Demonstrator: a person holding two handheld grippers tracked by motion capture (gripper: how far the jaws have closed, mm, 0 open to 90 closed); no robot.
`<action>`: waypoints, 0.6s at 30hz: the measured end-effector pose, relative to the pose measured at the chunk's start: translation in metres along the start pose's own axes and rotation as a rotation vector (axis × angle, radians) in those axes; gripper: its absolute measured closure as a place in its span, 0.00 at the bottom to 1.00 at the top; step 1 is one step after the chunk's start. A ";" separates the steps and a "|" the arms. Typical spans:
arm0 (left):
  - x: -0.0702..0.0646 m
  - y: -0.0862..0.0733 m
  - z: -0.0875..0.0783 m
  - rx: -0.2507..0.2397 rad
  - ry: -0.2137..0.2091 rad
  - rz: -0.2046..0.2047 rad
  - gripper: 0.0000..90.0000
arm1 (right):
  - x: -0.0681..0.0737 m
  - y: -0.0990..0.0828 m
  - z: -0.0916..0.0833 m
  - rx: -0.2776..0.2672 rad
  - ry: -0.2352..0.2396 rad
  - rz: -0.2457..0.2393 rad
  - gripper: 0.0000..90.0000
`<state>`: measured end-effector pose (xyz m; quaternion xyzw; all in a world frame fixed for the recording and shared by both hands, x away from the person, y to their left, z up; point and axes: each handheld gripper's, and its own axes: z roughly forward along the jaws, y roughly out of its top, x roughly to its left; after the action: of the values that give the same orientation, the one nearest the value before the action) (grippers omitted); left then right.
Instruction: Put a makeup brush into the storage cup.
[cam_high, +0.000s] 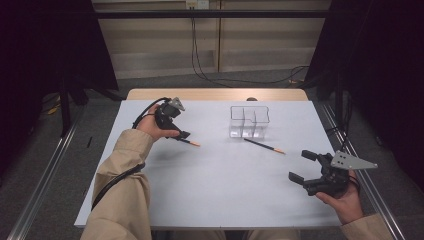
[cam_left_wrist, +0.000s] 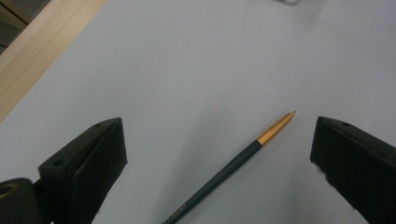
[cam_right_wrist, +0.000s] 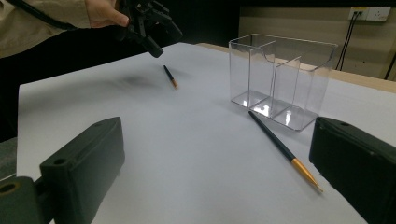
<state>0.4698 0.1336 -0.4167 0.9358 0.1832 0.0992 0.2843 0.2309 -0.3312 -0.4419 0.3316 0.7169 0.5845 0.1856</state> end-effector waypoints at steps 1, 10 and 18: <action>0.000 0.000 0.000 0.011 0.000 0.004 0.05 | 0.000 0.000 0.000 0.001 0.000 0.001 0.03; 0.001 0.002 0.004 0.113 -0.029 0.046 0.10 | 0.001 0.000 0.001 0.007 0.002 -0.003 0.03; 0.002 0.001 0.008 0.167 -0.046 0.056 0.18 | 0.000 0.000 0.001 0.007 0.002 -0.004 0.03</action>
<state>0.4748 0.1295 -0.4226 0.9631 0.1579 0.0699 0.2064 0.2311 -0.3302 -0.4425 0.3303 0.7196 0.5821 0.1851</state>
